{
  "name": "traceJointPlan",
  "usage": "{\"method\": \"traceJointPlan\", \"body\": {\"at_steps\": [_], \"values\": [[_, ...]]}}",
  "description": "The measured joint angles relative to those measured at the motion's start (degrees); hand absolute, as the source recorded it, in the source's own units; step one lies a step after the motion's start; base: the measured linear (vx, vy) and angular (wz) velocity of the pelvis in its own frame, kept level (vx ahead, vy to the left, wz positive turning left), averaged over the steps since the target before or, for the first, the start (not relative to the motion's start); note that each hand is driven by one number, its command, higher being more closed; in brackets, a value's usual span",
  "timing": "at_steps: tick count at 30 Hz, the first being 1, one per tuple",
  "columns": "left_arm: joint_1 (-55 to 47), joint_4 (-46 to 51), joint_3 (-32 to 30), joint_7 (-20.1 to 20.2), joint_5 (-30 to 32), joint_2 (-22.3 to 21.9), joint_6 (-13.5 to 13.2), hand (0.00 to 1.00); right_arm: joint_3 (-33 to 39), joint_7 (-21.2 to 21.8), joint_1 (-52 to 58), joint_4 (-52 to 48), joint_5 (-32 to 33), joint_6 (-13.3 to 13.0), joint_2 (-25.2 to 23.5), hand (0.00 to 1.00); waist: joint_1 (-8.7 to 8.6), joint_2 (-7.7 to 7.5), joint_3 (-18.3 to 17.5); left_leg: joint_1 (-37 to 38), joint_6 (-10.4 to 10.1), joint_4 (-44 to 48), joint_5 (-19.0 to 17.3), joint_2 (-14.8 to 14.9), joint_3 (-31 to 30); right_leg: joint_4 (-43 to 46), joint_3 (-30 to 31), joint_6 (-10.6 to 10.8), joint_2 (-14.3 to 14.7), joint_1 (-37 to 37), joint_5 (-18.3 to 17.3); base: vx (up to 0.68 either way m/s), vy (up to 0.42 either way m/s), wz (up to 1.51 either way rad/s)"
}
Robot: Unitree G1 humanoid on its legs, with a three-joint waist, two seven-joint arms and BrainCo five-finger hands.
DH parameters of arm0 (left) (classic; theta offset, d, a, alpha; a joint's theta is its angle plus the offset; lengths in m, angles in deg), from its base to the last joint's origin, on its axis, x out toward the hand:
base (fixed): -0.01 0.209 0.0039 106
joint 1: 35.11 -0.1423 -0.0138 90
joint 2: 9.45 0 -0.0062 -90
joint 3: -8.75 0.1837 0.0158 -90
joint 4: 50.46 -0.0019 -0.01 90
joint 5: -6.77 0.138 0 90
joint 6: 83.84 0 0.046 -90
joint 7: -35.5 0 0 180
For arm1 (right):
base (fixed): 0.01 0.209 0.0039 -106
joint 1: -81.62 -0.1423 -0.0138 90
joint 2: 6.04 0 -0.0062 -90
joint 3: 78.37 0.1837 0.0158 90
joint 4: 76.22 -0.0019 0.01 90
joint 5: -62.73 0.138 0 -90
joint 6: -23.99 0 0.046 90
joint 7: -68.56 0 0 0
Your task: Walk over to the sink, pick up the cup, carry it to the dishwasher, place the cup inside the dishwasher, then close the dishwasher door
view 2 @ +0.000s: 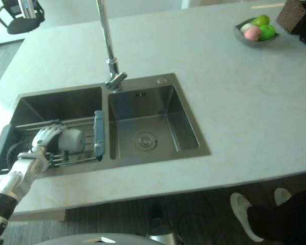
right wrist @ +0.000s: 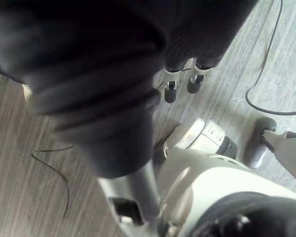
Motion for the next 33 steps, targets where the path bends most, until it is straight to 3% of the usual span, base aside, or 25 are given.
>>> {"method": "traceJointPlan", "body": {"at_steps": [2,5,10,14,16,19,20,22,23,24,26,27,28,29,30,31,32,33], "values": [[-1.7,3.7,-0.2,-4.3,-4.8,-0.3,-1.2,1.0,-0.1,0.1,0.0,0.0,0.0,0.0,0.0,0.0,0.08,0.12,0.0,0.0,0.0,0.0,0.0,0.0,-0.1,0.0,-0.1,0.0,0.0,-0.1,0.0,0.0,0.0,0.0],[-4.1,9.8,-3.4,-10.9,-12.8,-3.2,-3.1,1.0,-0.2,0.2,0.1,0.0,-0.1,0.1,-0.5,0.0,0.51,-0.95,0.8,-0.6,0.4,0.0,0.6,0.2,-1.0,0.0,-1.6,-0.2,-0.1,-0.3,-0.2,0.02,0.008,0.15],[-5.8,18.1,-16.5,-20.8,-19.3,-7.5,-1.7,1.0,1.8,0.1,1.1,0.3,-0.1,0.5,-1.2,0.0,3.39,-1.08,0.8,-2.3,-0.2,0.2,2.7,-0.6,-4.2,0.0,-4.6,-0.1,-1.1,0.0,-0.7,0.03,0.009,0.33],[-7.5,20.5,-27.2,-29.0,-24.7,-11.8,0.0,1.0,2.2,0.1,2.0,0.4,-2.0,1.6,0.0,0.0,5.99,-1.26,0.8,-4.8,-0.1,3.3,6.8,-3.6,-6.6,0.0,-8.3,0.3,-4.5,1.9,-1.5,-0.02,0.018,0.63],[-9.7,22.2,-32.6,-33.5,-28.3,-17.5,0.1,1.0,2.2,-0.2,3.1,0.5,-2.4,2.9,0.4,0.0,7.79,-1.59,1.0,-8.6,-0.6,7.5,10.6,-6.4,-7.1,0.4,-12.9,0.1,-7.9,3.8,-2.5,-0.02,0.023,1.03],[-13.5,25.8,-35.9,-36.6,-29.8,-22.1,-0.7,1.0,3.6,-0.4,4.3,0.0,-3.9,4.8,0.5,0.0,9.26,-1.44,2.9,-10.6,-0.7,12.9,12.3,-7.4,-6.0,0.4,-18.5,0.3,-9.4,8.2,-3.3,-0.03,-0.017,1.19],[-16.1,27.9,-38.5,-38.2,-30.2,-24.0,-1.1,1.0,3.8,-0.4,4.9,-0.1,-5.9,5.6,0.7,0.0,10.43,-1.83,3.5,-10.9,-0.4,13.6,12.3,-7.0,-4.0,0.0,-20.9,0.7,-9.4,9.6,-4.0,-0.11,-0.043,1.01],[-18.9,31.4,-42.9,-40.6,-30.5,-25.6,-1.1,1.0,5.1,-0.3,5.9,-1.1,-9.1,6.1,0.8,0.0,11.07,-0.9,3.1,-11.2,3.9,12.3,10.7,-4.7,4.0,0.0,-25.6,1.4,-9.1,11.0,-4.6,-0.13,-0.024,1.19],[-20.1,33.4,-46.0,-41.9,-30.8,-25.7,-1.1,1.0,5.9,-0.3,6.7,-2.7,-10.3,6.3,0.8,0.0,11.16,-0.64,3.0,-11.5,6.8,12.3,7.5,-2.7,10.5,0.1,-28.7,1.7,-9.4,11.4,-4.7,-0.12,0.057,1.19],[-20.7,34.5,-49.2,-42.8,-31.1,-25.8,-1.2,1.0,5.9,-0.4,6.7,-3.1,-11.0,6.7,1.1,0.0,11.66,-0.93,3.0,-12.7,7.5,15.0,5.2,-1.3,14.7,0.8,-30.8,1.7,-10.8,11.1,-4.6,-0.09,0.097,1.05],[-21.6,35.5,-52.2,-44.4,-32.3,-25.8,-1.1,1.0,6.0,-0.5,7.0,-3.6,-11.2,7.7,1.4,0.0,12.99,-1.87,2.6,-13.6,8.2,20.1,3.3,0.3,16.7,2.6,-32.2,1.7,-14.1,10.1,-4.4,-0.01,0.236,0.6],[-23.0,36.1,-53.4,-45.4,-32.4,-25.8,-1.1,1.0,6.1,-0.5,7.8,-4.3,-11.1,8.3,1.6,0.0,13.26,-1.47,1.8,-13.6,8.5,21.7,3.8,2.1,16.7,3.8,-32.4,1.7,-14.8,9.5,-4.4,0.05,0.308,0.48],[-25.0,36.2,-53.9,-46.2,-32.6,-25.8,-1.2,1.0,6.3,-0.4,9.2,-5.5,-10.9,8.8,2.6,0.0,13.8,0.71,0.0,-14.0,10.0,21.2,11.9,4.3,16.1,5.7,-31.7,2.4,-14.0,8.6,-4.9,0.05,0.312,0.64],[-25.6,35.6,-54.1,-46.5,-34.0,-25.6,-1.2,1.0,7.0,-0.3,9.0,-5.7,-10.6,9.6,3.5,0.0,13.62,1.76,-1.1,-16.1,7.1,19.7,11.0,2.6,15.7,8.2,-28.1,3.3,-14.8,5.0,-5.7,0.03,0.296,1.03],[-24.4,35.5,-53.6,-46.2,-35.1,-26.0,-1.3,1.0,8.2,-0.3,8.1,-5.4,-10.5,10.2,3.3,0.0,13.07,1.66,-1.5,-17.1,7.9,16.9,12.4,1.0,13.8,9.8,-26.8,2.1,-14.2,3.0,-7.6,-0.04,0.191,1.63],[-22.3,35.3,-53.8,-46.0,-36.9,-26.3,-2.0,1.0,9.1,-0.4,6.4,-3.9,-10.6,10.6,2.4,0.0,12.57,0.92,-1.8,-16.5,7.1,7.4,17.1,-2.3,9.6,10.2,-26.7,-0.9,-11.5,1.2,-10.0,-0.08,0.01,1.79],[-21.0,34.8,-53.8,-46.0,-37.6,-26.3,-2.5,1.0,9.3,-0.4,5.6,-2.8,-10.6,10.8,1.5,0.0,11.8,-0.68,-2.0,-14.6,6.7,0.8,20.2,-4.3,6.9,8.2,-26.5,-1.8,-11.0,1.2,-9.7,-0.1,-0.069,2.14],[-19.3,33.7,-54.1,-45.3,-38.5,-27.2,-3.6,1.0,11.5,-0.6,4.6,-0.9,-10.6,10.6,0.8,0.0,11.19,-0.57,-1.6,-13.2,11.2,5.8,13.4,-2.8,11.9,7.4,-29.8,0.4,-12.4,2.8,-7.6,-0.07,-0.025,2.05]]}}
